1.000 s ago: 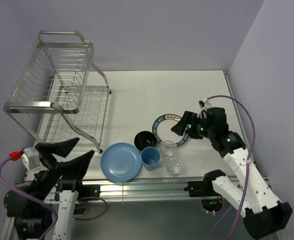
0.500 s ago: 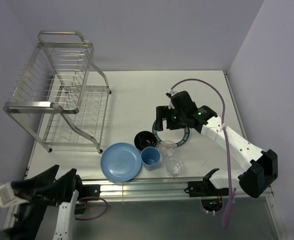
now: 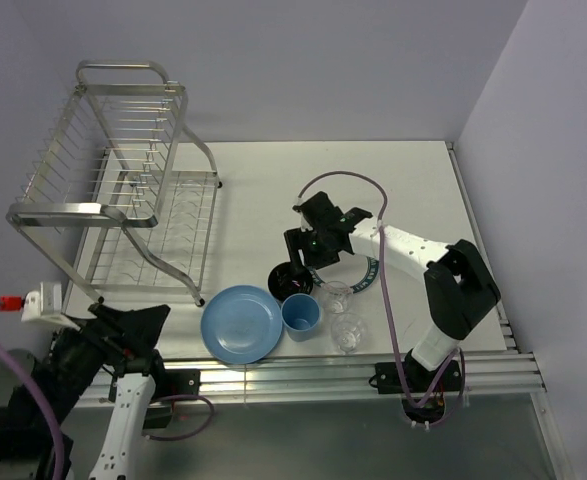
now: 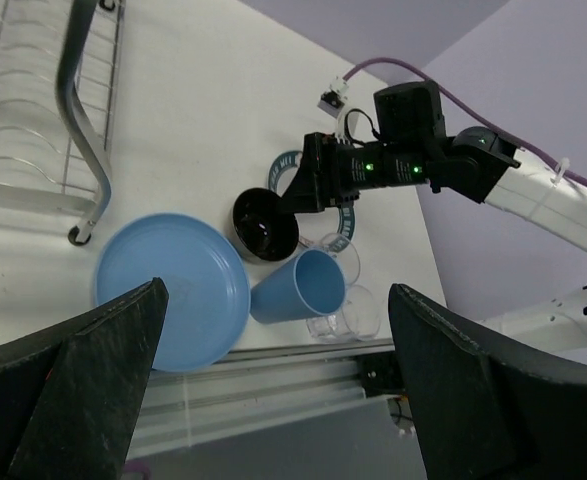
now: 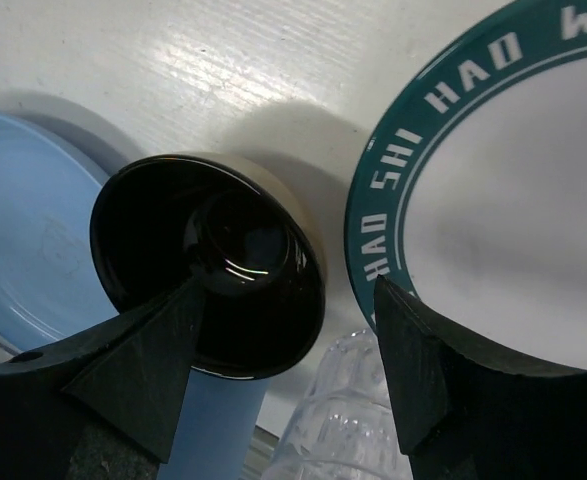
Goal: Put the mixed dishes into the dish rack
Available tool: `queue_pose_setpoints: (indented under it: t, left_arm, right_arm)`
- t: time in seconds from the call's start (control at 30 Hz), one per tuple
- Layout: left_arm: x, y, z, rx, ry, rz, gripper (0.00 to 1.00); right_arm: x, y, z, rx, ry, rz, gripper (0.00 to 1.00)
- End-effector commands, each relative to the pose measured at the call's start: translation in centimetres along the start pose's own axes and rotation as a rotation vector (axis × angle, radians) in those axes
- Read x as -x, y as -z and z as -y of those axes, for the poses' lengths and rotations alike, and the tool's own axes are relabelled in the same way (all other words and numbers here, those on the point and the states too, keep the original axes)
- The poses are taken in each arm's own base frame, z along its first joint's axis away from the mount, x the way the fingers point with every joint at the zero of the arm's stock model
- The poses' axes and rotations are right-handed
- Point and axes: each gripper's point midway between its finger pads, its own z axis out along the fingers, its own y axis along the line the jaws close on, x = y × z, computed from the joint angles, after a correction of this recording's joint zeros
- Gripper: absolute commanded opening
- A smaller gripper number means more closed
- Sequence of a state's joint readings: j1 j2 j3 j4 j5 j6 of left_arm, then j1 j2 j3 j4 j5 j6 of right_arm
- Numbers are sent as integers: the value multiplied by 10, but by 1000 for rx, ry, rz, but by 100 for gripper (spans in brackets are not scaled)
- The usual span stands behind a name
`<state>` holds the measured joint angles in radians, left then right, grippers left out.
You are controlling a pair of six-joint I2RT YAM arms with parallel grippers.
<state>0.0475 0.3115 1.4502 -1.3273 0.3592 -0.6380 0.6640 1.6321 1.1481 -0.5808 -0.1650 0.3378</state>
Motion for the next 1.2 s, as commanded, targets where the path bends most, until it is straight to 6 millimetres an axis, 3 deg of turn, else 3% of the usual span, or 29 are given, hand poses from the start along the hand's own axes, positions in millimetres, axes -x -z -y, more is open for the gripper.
queue_pose_setpoints:
  t: [0.0,0.27,0.47,0.83,0.93,1.07,1.17]
  left_arm:
    - [-11,-19,-1,16,44,-157,99]
    - [-9,-39,-9,81,145,-225,99]
    - [6,-46,-2,89,157,-225,99]
    - [-7,-52,-1,59,175,-305,99]
    - [-8,-54,0,53,170,-325,99]
    - [-4,-55,4,36,146,-326,99]
    - [-5,-56,5,21,135,-347,99]
  right_arm:
    - [24,3,-13,32,56,90,75]
    - [15,-13,-6,8,70,57,63]
    - [12,-19,-2,-23,68,56,54]
    - [1,-33,1,-77,90,37,41]
    - [1,-34,1,-93,104,35,32]
    - [4,-34,-2,-108,121,55,3]
    - [9,-31,-5,-123,127,73,0]
